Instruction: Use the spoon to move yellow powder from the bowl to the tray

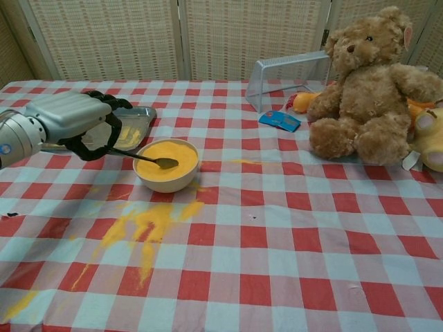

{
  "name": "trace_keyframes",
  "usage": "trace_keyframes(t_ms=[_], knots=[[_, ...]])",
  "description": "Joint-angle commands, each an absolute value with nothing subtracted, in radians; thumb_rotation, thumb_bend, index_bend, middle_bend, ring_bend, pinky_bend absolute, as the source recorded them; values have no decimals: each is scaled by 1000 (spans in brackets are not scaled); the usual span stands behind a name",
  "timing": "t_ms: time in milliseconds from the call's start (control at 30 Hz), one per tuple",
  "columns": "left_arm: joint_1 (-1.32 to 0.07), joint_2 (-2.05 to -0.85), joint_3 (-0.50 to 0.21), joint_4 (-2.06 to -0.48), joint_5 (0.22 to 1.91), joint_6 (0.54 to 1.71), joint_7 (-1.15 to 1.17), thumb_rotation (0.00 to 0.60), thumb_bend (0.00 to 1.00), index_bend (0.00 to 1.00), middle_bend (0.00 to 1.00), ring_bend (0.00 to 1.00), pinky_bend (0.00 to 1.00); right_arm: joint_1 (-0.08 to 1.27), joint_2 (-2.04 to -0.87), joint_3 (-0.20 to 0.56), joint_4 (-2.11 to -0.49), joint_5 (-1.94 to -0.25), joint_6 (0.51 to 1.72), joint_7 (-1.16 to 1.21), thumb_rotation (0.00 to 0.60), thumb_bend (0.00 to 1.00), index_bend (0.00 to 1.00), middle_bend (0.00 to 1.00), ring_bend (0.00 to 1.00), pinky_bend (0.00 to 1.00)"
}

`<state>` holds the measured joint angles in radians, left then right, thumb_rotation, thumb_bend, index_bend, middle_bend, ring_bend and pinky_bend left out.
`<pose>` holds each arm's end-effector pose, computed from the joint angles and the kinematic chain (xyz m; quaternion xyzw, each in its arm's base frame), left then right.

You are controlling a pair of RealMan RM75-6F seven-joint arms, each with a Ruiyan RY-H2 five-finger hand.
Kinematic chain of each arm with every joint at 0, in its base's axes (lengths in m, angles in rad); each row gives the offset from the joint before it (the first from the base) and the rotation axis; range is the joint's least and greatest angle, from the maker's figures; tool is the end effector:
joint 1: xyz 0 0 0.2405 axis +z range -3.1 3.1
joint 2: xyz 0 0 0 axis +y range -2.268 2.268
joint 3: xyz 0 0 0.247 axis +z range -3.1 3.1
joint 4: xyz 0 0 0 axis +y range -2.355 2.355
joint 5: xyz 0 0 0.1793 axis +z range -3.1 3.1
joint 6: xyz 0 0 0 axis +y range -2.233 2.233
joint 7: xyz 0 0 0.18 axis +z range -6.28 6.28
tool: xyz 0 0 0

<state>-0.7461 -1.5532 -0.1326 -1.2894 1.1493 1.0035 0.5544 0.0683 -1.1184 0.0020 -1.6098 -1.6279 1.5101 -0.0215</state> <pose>-0.1689 0.3878 0.0198 -0.7743 -0.2316 -0.2827 0.5166 -0.2761 -0.1991 0.1705 0.6371 -0.3640 0.3927 0.5545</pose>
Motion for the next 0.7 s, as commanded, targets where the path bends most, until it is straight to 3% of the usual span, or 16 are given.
trace_keyframes(t_ms=[33,433,700], knots=[[-746,-1553,-133,-1290,1151,1005,553,600,465,584,34,0,35,68,-1119,2,-1609,-1628,1510,-22,600,149,0,0,0,0],[-739,-1552,-136,-1295,1175,1024,522,600,501,673,76,0,35,69,-1120,2,-1610,-1627,1508,-26,600,148,0,0,0,0],[-735,-1562,-149,-1296,1167,1041,526,600,622,750,129,0,35,68,-1117,1,-1612,-1629,1510,-23,600,148,0,0,0,0]])
